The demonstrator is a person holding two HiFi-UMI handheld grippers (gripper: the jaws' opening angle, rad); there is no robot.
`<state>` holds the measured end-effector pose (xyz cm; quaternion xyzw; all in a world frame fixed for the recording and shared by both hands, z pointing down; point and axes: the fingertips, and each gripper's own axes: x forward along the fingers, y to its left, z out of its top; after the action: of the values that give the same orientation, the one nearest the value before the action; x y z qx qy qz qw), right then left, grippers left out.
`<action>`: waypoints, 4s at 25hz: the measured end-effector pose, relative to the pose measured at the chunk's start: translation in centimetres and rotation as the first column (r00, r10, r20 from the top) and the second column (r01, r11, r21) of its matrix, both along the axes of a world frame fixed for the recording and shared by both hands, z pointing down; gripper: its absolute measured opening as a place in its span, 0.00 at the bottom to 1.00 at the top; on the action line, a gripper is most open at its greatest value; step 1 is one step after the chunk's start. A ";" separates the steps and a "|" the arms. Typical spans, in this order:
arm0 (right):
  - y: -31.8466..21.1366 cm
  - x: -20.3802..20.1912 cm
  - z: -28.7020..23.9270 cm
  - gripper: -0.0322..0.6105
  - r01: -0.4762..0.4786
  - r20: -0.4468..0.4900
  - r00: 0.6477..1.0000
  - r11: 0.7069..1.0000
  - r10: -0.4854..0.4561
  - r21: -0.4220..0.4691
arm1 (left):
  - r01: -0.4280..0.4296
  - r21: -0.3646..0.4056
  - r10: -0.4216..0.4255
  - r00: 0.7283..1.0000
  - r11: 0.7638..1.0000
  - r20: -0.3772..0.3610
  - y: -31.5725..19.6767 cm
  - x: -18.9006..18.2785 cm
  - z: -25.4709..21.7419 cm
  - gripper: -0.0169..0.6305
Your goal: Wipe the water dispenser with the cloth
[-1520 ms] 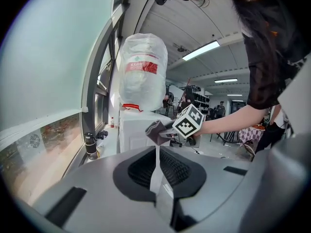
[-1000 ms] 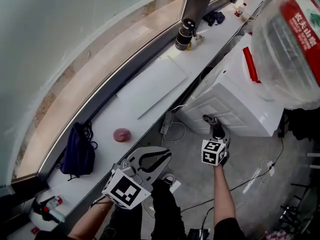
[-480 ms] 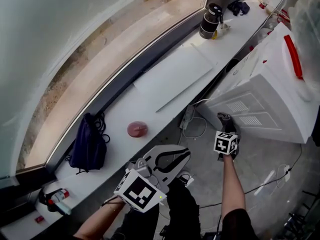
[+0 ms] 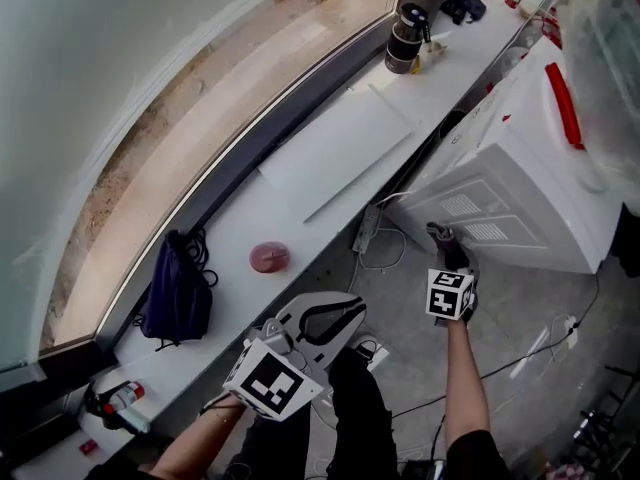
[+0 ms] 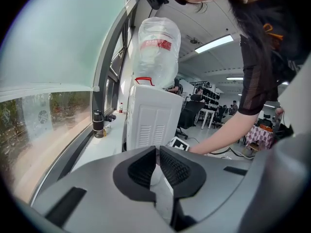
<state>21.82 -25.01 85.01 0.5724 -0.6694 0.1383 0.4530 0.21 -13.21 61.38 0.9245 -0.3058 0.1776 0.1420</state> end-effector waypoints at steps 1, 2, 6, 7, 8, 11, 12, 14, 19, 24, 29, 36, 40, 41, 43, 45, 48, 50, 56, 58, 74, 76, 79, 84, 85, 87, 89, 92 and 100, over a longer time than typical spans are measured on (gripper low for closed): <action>0.3 -0.4 -1.8 0.21 0.023 0.007 1.000 1.000 -0.023 0.014 | -0.006 0.005 0.006 1.000 1.000 -0.003 -0.1 0.1 -0.7 0.08; 0.5 -0.7 -3.5 0.21 0.043 0.014 0.999 0.999 -0.043 0.026 | -0.013 0.012 0.013 1.000 1.000 -0.006 -0.3 0.3 -1.5 0.08; 1.5 -1.5 -10.5 0.21 0.072 0.065 0.995 0.996 -0.075 0.052 | -0.040 0.045 0.041 0.999 0.998 -0.010 -1.0 0.6 -4.9 0.08; 1.7 -1.7 -12.6 0.21 0.068 0.077 0.994 0.996 -0.072 0.057 | -0.049 0.055 0.049 0.999 0.997 -0.009 -1.1 0.5 -5.7 0.08; 1.9 -2.0 -14.6 0.21 0.065 0.089 0.994 0.996 -0.070 0.064 | -0.057 0.064 0.057 0.998 0.996 -0.008 -1.2 0.4 -6.4 0.08; 2.3 -2.6 -20.0 0.21 0.058 0.118 0.991 0.995 -0.067 0.086 | -0.082 0.070 0.083 0.996 0.994 -0.012 -1.2 -0.2 -8.4 0.08; 2.4 -2.6 -21.7 0.21 0.052 0.127 0.990 0.994 -0.064 0.094 | -0.096 0.072 0.097 0.995 0.993 -0.012 -1.1 -0.3 -9.0 0.08; 2.1 -2.5 -25.5 0.21 0.038 0.138 0.989 0.992 -0.055 0.121 | -0.127 0.083 0.128 0.992 0.988 -0.008 -1.0 -0.6 -10.1 0.08; -0.1 -2.1 -34.6 0.21 -0.007 0.145 0.989 0.974 -0.027 0.226 | -0.151 0.114 0.154 0.988 0.982 -0.017 -1.8 -1.3 -12.7 0.08; -2.2 -3.5 -39.6 0.21 -0.004 0.144 0.989 0.953 -0.042 0.303 | -0.148 0.136 0.156 0.986 0.980 -0.051 -3.1 -1.3 -14.2 0.08; -3.0 -4.7 -37.4 0.21 0.007 0.078 0.996 0.957 -0.031 0.289 | -0.147 0.139 0.157 0.985 0.979 -0.067 -3.3 -1.4 -14.5 0.08; -4.3 -6.9 -27.8 0.21 0.057 -0.041 0.998 0.968 -0.049 0.243 | -0.090 0.085 0.096 0.993 0.992 -0.067 -3.4 -4.1 -10.7 0.08; -5.1 -6.7 -21.5 0.21 0.077 -0.108 0.992 0.980 -0.058 0.183 | -0.022 0.059 0.027 0.997 0.998 -0.078 -3.8 -5.8 -9.1 0.08; -5.2 -6.6 -19.9 0.21 0.080 -0.118 0.991 0.984 -0.061 0.160 | -0.003 0.059 0.008 0.997 0.998 -0.082 -4.0 -6.2 -8.7 0.08; -5.5 -6.5 -16.7 0.21 0.083 -0.137 0.988 0.989 -0.066 0.124 | 0.032 0.064 -0.027 0.996 0.997 -0.082 -4.4 -7.1 -7.6 0.08; -5.5 -6.4 -13.6 0.21 0.077 -0.142 0.988 0.993 -0.063 0.093 | 0.069 0.057 -0.065 0.995 0.996 -0.077 -4.5 -8.0 -6.2 0.08; -5.4 -6.0 -9.1 0.21 0.059 -0.150 0.987 0.998 -0.053 0.036 | 0.121 0.039 -0.118 0.990 0.992 -0.078 -4.2 -8.9 -4.5 0.08; -5.4 -5.7 -6.5 0.21 0.052 -0.165 0.985 0.999 -0.052 -0.005 | 0.146 0.028 -0.144 0.986 0.989 -0.083 -3.7 -9.3 -3.9 0.08; -4.9 -4.9 0.4 0.21 -0.023 -0.163 0.987 0.991 0.000 -0.135 | 0.180 0.006 -0.179 0.982 0.984 -0.058 -2.4 -10.1 -1.8 0.08; -4.6 -4.3 1.5 0.21 -0.057 -0.154 0.988 0.986 0.032 -0.159 | 0.178 0.001 -0.178 0.983 0.984 -0.047 -2.0 -10.3 -1.3 0.08; 2.6 -10.9 -19.3 0.21 0.078 0.211 0.975 0.996 -0.068 -0.041 | 0.040 0.042 -0.038 0.998 0.998 -0.044 -1.0 -8.1 -10.3 0.08; 3.6 -11.9 -23.6 0.21 0.049 0.274 0.961 0.999 -0.047 -0.002 | 0.008 0.058 -0.005 0.999 0.998 -0.047 -1.1 -8.1 -12.2 0.08; 5.6 -13.4 -29.5 0.21 0.035 0.336 0.941 0.999 -0.046 0.040 | -0.040 0.087 0.045 0.997 0.995 -0.057 -0.9 -7.8 -15.1 0.08; 9.9 -14.5 -37.2 0.21 -0.050 0.402 0.915 0.994 0.007 0.096 | -0.134 0.132 0.140 0.989 0.982 -0.037 1.0 -7.9 -18.7 0.08; 11.0 -14.8 -38.3 0.21 -0.070 0.413 0.910 0.992 0.021 0.104 | -0.150 0.132 0.156 0.987 0.980 -0.033 1.6 -8.1 -19.1 0.08; 13.0 -15.1 -40.1 0.21 -0.105 0.425 0.904 0.988 0.047 0.114 | -0.181 0.125 0.186 0.982 0.975 -0.031 3.0 -8.4 -19.9 0.08; 15.0 -15.1 -41.4 0.21 -0.133 0.429 0.901 0.984 0.071 0.118 | -0.212 0.119 0.218 0.975 0.970 -0.037 4.4 -8.6 -20.5 0.08; 17.6 -14.7 -43.0 0.21 -0.183 0.452 0.885 0.976 0.110 0.121 | -0.250 0.119 0.256 0.966 0.961 -0.040 6.1 -8.6 -21.5 0.08; 22.4 -12.7 -46.4 0.21 -0.268 0.497 0.853 0.950 0.157 0.158 | -0.275 0.132 0.287 0.955 0.952 -0.075 9.1 -6.2 -24.3 0.08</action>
<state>9.11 -2.58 38.62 0.6380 -0.7038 0.2492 0.1885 -6.02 -4.07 37.04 0.9728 -0.1742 0.1337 0.0735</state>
